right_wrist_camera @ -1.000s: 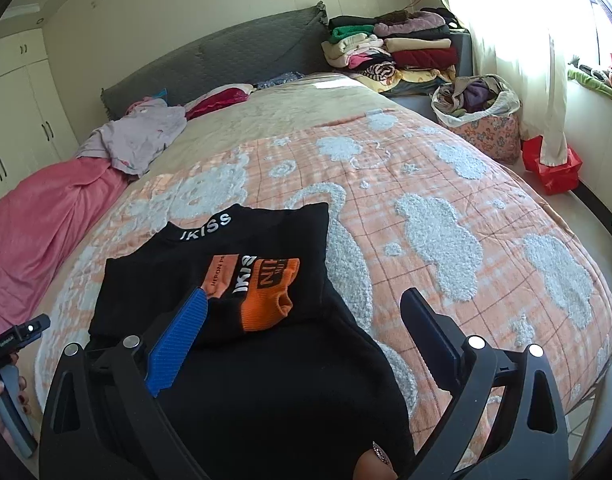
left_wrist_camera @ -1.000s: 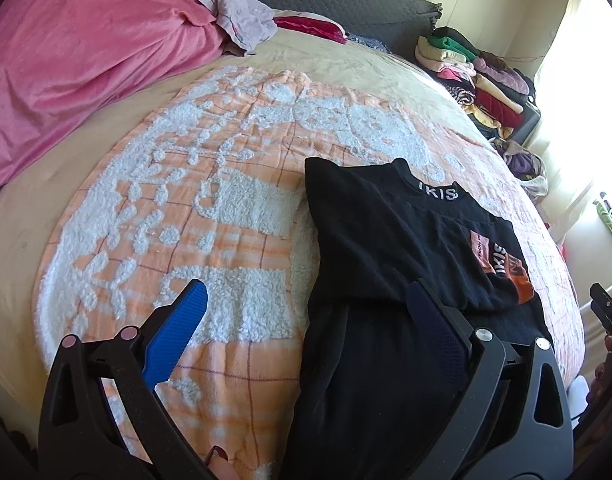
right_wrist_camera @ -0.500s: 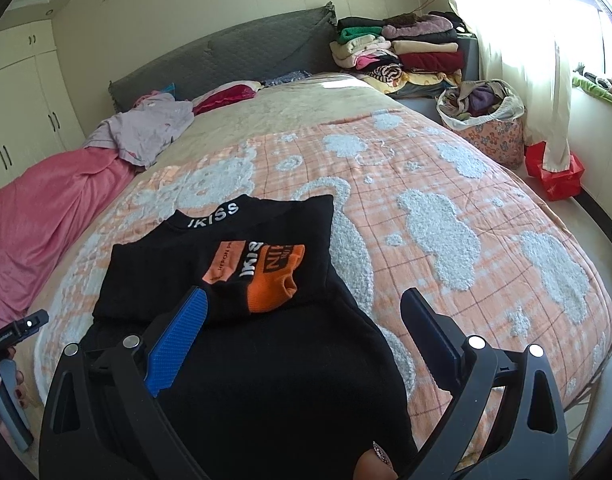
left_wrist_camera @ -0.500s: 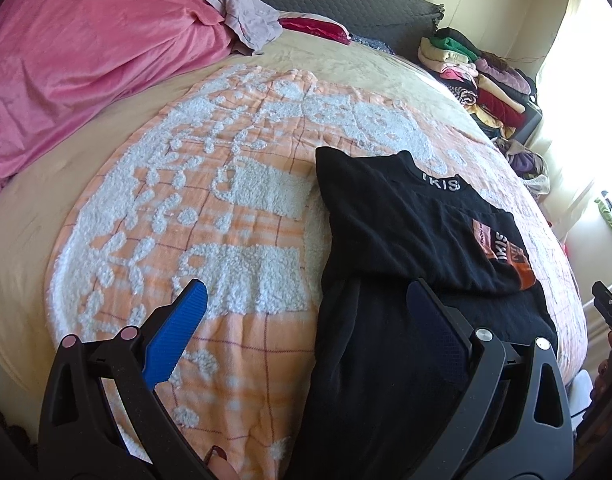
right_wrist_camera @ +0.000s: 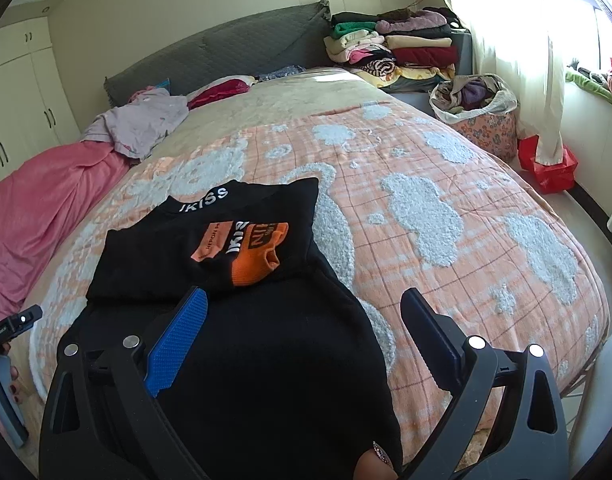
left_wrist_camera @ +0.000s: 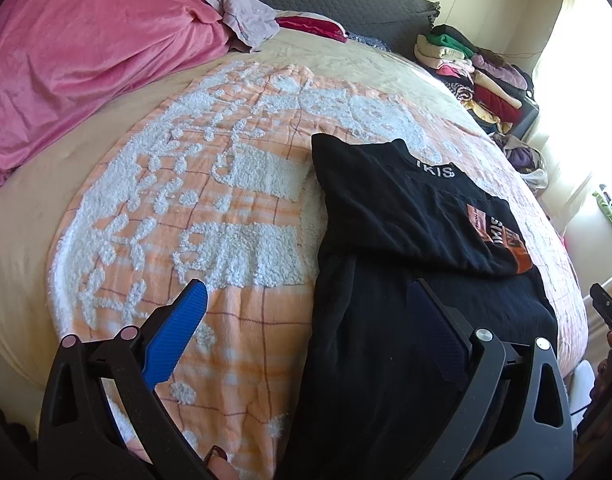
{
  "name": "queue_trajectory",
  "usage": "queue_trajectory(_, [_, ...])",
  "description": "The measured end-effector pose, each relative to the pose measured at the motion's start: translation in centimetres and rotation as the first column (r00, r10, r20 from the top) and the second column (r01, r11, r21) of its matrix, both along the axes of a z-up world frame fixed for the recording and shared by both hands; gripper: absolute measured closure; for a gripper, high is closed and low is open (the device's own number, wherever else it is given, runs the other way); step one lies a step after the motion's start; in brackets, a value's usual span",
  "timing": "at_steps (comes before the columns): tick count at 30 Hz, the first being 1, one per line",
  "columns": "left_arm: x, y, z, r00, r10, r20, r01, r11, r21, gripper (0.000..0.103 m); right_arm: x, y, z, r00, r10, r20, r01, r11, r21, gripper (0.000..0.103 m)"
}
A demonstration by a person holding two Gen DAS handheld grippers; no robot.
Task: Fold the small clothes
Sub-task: 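Move both open tools along the sweatshirt toward its hem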
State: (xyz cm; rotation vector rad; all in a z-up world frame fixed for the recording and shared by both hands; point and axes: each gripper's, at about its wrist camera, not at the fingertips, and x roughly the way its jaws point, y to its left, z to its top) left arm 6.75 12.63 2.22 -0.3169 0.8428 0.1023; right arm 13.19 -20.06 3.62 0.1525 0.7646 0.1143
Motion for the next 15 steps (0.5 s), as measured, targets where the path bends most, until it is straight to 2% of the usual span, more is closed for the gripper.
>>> queue_trajectory(15, [-3.0,0.1,-0.9,1.0,0.006,-0.016,-0.006,1.0,0.018,0.01,-2.3,-0.1,-0.7,1.0,0.012,0.001,-0.012,1.0,0.002,0.006])
